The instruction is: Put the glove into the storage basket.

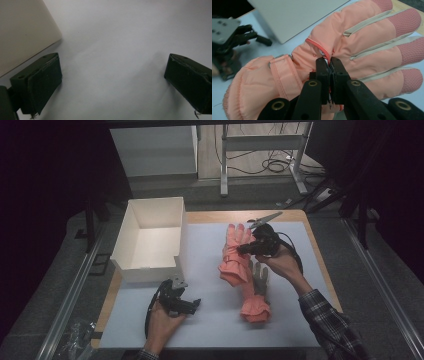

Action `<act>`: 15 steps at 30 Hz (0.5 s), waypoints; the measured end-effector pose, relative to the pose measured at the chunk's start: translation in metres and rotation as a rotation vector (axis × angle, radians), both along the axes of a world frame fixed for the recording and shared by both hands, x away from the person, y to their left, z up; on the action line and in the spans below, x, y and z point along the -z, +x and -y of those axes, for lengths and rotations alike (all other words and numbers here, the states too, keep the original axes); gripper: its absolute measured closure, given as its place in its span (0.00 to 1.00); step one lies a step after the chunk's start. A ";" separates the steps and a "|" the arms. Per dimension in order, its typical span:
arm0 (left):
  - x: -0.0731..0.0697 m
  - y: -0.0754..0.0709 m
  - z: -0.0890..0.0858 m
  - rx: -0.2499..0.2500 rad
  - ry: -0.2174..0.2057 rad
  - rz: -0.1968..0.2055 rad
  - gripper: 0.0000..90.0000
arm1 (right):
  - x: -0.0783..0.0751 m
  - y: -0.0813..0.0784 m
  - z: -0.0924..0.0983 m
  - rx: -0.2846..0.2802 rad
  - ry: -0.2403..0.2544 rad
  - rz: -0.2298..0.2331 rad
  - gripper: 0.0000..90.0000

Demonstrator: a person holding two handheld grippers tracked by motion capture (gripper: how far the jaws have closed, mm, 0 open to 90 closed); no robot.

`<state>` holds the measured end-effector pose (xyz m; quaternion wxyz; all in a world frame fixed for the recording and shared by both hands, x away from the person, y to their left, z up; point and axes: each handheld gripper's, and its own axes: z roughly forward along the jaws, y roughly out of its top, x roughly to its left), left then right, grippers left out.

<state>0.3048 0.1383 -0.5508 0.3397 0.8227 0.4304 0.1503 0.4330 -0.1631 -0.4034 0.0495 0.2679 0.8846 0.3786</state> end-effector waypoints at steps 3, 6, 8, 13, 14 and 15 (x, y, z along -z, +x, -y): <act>0.000 0.000 0.000 0.001 0.002 0.002 0.01 | -0.004 -0.013 0.012 -0.010 -0.007 -0.001 0.95; 0.000 0.000 0.000 0.002 0.002 0.002 0.01 | -0.004 -0.025 0.025 -0.019 -0.010 -0.012 0.95; 0.000 0.000 0.000 -0.001 -0.002 0.002 0.01 | -0.004 -0.033 0.033 -0.025 -0.017 -0.017 0.95; 0.000 0.000 0.000 -0.004 -0.005 0.003 0.01 | -0.002 -0.051 0.049 -0.043 -0.028 -0.024 0.95; 0.000 0.000 0.000 -0.004 -0.005 0.003 0.01 | -0.001 -0.054 0.052 -0.049 -0.031 -0.026 0.95; 0.000 0.000 0.000 -0.004 -0.005 0.003 0.01 | 0.001 -0.056 0.054 -0.055 -0.038 -0.027 0.95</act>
